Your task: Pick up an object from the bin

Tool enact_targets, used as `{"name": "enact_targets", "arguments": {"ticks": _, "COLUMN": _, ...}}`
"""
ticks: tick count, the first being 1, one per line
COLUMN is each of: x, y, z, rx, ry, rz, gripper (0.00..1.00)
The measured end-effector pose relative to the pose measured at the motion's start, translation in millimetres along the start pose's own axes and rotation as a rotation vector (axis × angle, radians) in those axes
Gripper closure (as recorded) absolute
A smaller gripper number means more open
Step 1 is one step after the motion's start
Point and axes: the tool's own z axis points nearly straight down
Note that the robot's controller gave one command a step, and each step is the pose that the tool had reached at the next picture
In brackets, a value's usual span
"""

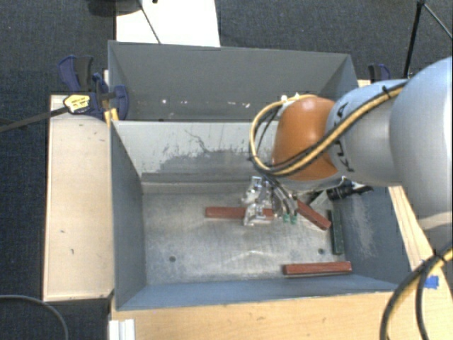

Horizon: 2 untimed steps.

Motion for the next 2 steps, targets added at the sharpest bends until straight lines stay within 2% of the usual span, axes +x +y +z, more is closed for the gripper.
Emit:
{"name": "enact_targets", "arguments": {"ticks": 1, "x": 0.0, "y": 0.0, "z": 0.0, "rx": 0.0, "ry": 0.0, "rz": 0.0, "gripper": 1.0}}
{"name": "enact_targets", "arguments": {"ticks": 2, "x": 5.8, "y": 25.0, "z": -134.4, "rx": 0.003, "ry": 0.013, "rz": -0.003, "gripper": 1.0}}
